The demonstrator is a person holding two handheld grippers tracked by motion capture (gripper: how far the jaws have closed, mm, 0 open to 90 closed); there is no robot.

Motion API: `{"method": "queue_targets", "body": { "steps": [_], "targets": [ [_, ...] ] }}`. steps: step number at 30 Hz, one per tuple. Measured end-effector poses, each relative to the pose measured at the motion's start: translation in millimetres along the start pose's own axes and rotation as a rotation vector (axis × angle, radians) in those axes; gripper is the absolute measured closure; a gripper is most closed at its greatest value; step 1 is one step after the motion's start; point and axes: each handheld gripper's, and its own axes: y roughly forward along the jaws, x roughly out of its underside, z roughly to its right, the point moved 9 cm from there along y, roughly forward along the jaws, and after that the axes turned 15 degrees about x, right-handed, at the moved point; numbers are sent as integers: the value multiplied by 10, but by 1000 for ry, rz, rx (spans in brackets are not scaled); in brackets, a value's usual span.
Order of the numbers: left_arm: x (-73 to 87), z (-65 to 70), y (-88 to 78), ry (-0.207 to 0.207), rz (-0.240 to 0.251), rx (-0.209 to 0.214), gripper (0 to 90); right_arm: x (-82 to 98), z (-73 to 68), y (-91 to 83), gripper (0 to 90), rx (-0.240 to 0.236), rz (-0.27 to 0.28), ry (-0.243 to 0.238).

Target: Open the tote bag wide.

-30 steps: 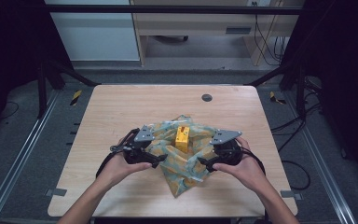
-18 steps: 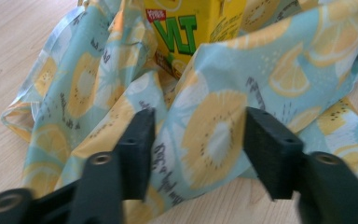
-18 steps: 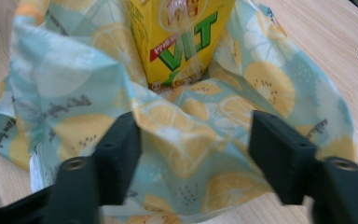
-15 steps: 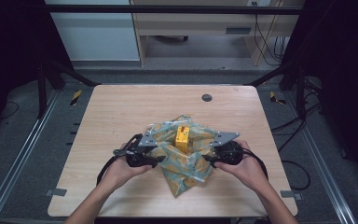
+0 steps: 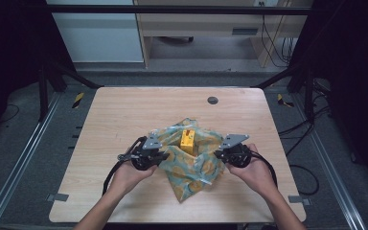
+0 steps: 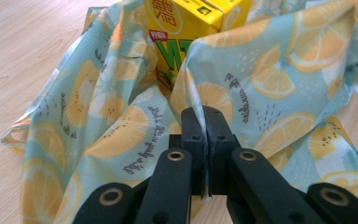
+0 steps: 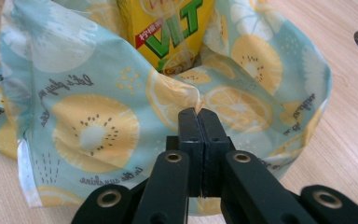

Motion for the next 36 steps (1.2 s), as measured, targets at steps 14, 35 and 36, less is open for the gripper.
{"method": "queue_targets", "body": {
  "steps": [14,35,36],
  "targets": [
    [178,-32,183,-9,-52,-9,893,210,52,150,900,-3,-82,54],
    [483,-93,265,-73,-114,11,898,434,-18,281,900,-33,-167,71],
    [493,-96,257,-76,-114,12,898,439,-20,281,900,-36,-167,70]
  ]
}}
